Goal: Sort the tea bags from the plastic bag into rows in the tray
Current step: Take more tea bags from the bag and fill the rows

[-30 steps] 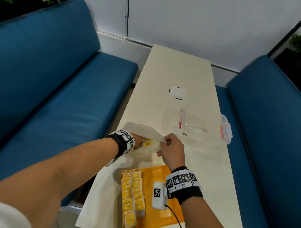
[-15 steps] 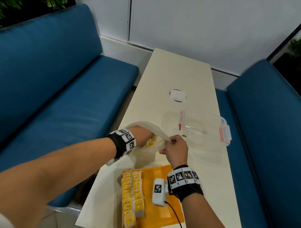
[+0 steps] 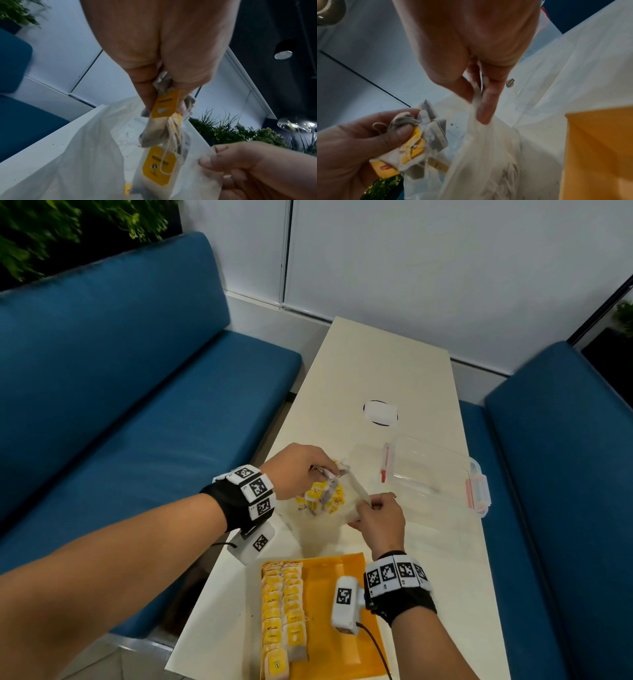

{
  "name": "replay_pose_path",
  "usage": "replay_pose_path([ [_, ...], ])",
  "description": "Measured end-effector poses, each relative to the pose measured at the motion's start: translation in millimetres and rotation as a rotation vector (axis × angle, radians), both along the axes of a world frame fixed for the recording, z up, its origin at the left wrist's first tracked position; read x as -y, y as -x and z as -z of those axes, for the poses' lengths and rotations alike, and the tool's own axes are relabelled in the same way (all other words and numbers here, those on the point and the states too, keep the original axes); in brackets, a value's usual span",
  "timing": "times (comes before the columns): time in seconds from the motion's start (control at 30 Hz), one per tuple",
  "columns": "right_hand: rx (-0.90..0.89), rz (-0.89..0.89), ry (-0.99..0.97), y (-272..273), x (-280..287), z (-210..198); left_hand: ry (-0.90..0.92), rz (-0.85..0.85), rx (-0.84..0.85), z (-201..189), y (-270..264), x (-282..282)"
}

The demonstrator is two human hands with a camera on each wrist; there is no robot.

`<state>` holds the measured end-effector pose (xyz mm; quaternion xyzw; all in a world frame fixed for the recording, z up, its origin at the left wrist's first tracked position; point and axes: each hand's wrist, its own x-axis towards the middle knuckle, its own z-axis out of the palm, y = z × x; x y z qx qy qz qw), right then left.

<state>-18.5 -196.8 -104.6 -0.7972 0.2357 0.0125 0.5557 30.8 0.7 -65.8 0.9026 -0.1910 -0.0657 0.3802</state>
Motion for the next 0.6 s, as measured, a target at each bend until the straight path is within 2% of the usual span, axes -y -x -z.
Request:
replay_pose_path([
  [0.07, -0.010, -0.029, -0.018, 7, 4, -2, 0.034, -0.030, 0.010, -2, 3, -3],
  [0.17, 0.062, -0.039, 0.103, 21, 8, -8, 0.125, -0.086, -0.018, -8, 7, -6],
  [0.3, 0.139, -0.035, -0.025, 43, 5, -15, 0.224, -0.120, -0.060, -22, 12, -5],
  [0.37, 0.103, -0.046, -0.174, 51, -1, -18, 0.266, -0.122, -0.066, -31, 16, -2],
  [0.5, -0.141, -0.024, -0.717, 60, -14, -26, 0.350, -0.117, -0.052, -48, 27, 4],
  [0.6, -0.208, -0.021, -1.021, 65, -20, -33, 0.426, -0.110, -0.089, -50, 43, 6],
])
